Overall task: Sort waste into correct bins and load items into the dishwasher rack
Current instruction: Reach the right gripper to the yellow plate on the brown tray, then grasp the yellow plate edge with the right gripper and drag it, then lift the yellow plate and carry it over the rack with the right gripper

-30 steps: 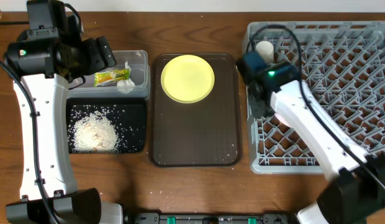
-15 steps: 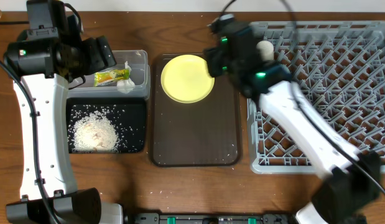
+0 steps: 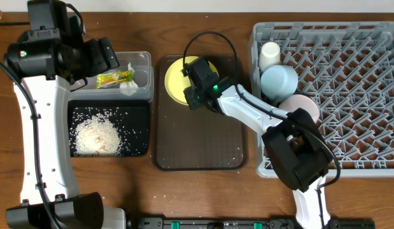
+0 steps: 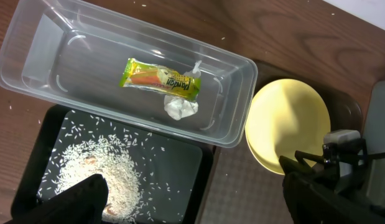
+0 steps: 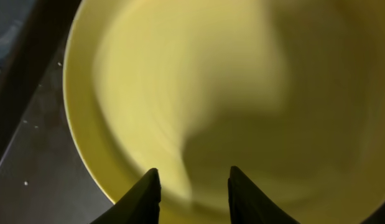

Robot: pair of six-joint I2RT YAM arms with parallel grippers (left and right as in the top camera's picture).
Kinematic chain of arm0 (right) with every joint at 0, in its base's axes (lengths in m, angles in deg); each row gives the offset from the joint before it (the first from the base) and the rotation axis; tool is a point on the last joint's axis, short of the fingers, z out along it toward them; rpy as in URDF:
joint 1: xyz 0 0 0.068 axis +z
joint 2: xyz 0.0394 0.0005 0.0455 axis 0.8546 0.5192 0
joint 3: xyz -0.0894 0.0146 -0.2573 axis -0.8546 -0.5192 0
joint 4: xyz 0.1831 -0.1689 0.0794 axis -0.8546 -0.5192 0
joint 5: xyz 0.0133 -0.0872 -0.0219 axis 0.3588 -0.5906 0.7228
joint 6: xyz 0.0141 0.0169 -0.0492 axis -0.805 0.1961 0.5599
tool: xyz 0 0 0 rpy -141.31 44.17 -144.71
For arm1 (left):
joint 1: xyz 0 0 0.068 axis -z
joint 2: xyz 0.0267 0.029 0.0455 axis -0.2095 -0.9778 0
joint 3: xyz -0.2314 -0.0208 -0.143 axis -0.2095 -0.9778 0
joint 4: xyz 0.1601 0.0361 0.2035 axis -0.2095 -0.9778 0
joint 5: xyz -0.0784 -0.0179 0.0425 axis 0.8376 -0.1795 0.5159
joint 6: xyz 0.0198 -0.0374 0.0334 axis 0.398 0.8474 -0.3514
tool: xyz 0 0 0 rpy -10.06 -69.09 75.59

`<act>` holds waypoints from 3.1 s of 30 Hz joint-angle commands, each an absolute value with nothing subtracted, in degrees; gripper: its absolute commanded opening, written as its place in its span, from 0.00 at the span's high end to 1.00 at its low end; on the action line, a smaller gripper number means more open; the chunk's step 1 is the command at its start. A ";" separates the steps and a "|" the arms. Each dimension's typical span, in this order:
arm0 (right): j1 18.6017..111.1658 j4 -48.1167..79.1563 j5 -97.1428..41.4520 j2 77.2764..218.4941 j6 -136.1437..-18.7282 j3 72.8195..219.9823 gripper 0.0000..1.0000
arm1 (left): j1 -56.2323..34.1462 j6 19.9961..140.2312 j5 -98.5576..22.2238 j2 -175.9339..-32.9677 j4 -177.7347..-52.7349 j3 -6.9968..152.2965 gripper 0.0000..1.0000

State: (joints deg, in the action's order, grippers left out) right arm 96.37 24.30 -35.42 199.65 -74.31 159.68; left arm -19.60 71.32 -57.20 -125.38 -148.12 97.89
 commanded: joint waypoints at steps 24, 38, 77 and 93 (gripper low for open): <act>95.98 8.23 -41.52 191.33 -70.97 165.65 0.58 | -19.84 72.04 -57.90 -125.29 -148.27 98.64 0.07; 88.83 9.83 -45.41 197.62 -72.26 165.36 0.57 | -19.84 72.04 -57.90 -125.29 -148.29 98.64 0.07; 87.76 13.91 -83.66 175.55 -51.78 173.89 0.99 | -19.84 72.04 -57.90 -125.29 -148.29 98.64 0.07; 64.83 4.45 -92.55 172.53 -42.18 173.86 0.99 | -19.84 72.04 -57.90 -125.29 -148.29 98.64 0.07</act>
State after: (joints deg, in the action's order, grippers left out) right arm 66.58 5.98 -92.03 171.17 -40.08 174.17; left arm -19.60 71.32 -57.20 -125.38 -148.12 97.89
